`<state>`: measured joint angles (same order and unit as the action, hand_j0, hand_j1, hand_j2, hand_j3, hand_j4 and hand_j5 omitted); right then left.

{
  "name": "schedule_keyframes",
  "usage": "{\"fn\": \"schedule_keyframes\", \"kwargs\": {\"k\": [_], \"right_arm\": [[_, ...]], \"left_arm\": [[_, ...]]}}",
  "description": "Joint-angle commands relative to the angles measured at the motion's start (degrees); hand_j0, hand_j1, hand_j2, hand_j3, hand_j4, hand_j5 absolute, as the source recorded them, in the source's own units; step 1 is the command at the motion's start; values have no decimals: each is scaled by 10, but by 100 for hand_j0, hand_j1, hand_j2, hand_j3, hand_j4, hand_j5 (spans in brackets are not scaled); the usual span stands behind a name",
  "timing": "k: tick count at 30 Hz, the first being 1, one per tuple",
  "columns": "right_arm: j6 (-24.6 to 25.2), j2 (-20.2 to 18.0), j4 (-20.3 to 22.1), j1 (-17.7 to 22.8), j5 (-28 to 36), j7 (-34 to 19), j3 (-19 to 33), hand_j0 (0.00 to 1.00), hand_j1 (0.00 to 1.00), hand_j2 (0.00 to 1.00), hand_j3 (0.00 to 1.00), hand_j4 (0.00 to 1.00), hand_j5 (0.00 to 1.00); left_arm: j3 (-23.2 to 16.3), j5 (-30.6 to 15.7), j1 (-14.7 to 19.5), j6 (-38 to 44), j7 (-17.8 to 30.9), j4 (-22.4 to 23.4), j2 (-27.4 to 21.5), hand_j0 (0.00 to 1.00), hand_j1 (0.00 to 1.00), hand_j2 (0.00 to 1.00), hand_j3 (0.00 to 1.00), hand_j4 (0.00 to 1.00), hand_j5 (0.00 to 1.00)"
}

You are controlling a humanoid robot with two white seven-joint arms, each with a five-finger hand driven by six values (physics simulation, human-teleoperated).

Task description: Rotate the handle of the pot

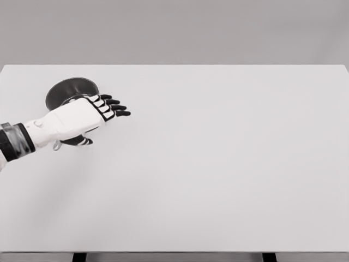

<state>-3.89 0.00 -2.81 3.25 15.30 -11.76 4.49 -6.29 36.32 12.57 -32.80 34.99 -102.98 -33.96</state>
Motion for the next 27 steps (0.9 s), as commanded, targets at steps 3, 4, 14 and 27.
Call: {"fn": "schedule_keyframes", "kwargs": {"k": [3,4,14,27], "right_arm": [[0,0,0,0,0,0,0,100,100,100,100,100,100],[-1,0,0,0,0,0,0,100,100,100,100,100,100],[0,0,0,0,0,0,0,100,100,100,100,100,100],[0,0,0,0,0,0,0,100,100,100,100,100,100]], "left_arm": [[13,50,0,20,0,2,30,100,100,100,100,100,100],[18,57,0,20,0,2,40,100,100,100,100,100,100],[38,100,-10,46,0,7,53,100,100,100,100,100,100],[37,122,-18,46,0,29,54,100,100,100,100,100,100]]}}
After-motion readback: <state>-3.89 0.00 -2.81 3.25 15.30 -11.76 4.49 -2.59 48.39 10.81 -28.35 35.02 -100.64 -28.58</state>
